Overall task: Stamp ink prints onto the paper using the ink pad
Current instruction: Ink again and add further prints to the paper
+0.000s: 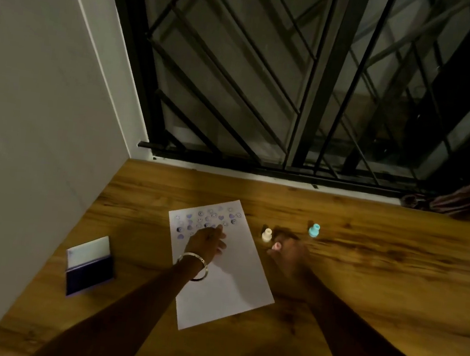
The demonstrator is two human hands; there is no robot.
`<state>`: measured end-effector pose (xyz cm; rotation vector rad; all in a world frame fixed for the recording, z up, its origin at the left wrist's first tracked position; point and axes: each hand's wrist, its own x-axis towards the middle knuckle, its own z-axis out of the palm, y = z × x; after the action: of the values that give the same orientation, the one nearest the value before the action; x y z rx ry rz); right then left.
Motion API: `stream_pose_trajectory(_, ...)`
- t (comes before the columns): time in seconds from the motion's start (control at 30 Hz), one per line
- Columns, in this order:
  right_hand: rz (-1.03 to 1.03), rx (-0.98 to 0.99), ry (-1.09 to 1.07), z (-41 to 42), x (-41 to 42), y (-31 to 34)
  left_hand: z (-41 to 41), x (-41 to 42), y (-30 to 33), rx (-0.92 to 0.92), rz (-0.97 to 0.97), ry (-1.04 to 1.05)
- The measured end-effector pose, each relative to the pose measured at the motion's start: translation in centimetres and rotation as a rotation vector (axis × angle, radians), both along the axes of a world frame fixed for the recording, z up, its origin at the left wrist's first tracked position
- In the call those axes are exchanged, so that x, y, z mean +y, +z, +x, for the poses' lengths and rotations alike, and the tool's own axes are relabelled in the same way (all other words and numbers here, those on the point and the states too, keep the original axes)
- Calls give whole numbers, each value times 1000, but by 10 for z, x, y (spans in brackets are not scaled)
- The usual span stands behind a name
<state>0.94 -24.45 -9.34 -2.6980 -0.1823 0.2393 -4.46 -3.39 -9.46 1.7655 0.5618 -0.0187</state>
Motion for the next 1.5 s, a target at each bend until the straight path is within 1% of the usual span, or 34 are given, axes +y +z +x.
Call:
stream_pose_trajectory(0.07,46,-63,-18,-1,7,-5,2,1,1,8,7,10)
stream_pose_trajectory(0.13,117,-78,-21,1,10,-8,4,1,2,5,2,28)
stream_pose_trajectory(0.27,238,-108,66,6,0,-11,7,2,3,-15,31,36)
stream_pose_trajectory(0.37,189,-310,144,7,-16,-11,10,3,3,-31,38,66)
stream_pose_trajectory(0.43,93,-452,137,11,-29,-9,11,4,2,-38,50,81)
stream_pose_trajectory(0.47,11,-490,114,15,-35,-6,12,4,2,-43,53,87)
stream_pose_trajectory(0.5,-88,-477,74,21,-41,-3,12,4,1,-48,55,92)
stream_pose_trajectory(0.53,-183,-412,28,27,-46,0,12,4,1,-51,56,94)
stream_pose_trajectory(0.6,-307,-212,-37,39,-52,9,13,3,0,-49,59,90)
stream_pose_trajectory(0.67,-323,-56,-51,48,-56,16,13,2,-1,-43,64,81)
stream_pose_trajectory(0.77,-335,12,-57,54,-57,17,14,4,-1,-33,46,71)
stream_pose_trajectory(0.87,-252,53,-147,55,-50,18,15,9,-1,-28,9,75)
stream_pose_trajectory(0.93,-211,77,-163,54,-41,22,16,11,-1,-15,-27,98)
stream_pose_trajectory(0.97,-183,54,-167,53,-34,25,16,12,-1,-11,-53,112)
stream_pose_trajectory(1.03,-74,-63,-160,50,-17,34,18,14,1,-2,-137,142)
stream_pose_trajectory(1.1,36,-182,-68,40,5,44,19,15,6,14,-238,155)
stream_pose_trajectory(1.13,76,-190,-29,35,18,49,19,16,9,23,-286,157)
stream_pose_trajectory(1.23,120,-168,94,15,62,61,15,19,19,70,-409,147)
stream_pose_trajectory(1.37,211,-186,370,-13,123,58,3,36,29,168,-486,80)
stream_pose_trajectory(1.5,322,-95,404,-32,170,52,-21,74,29,114,-514,198)
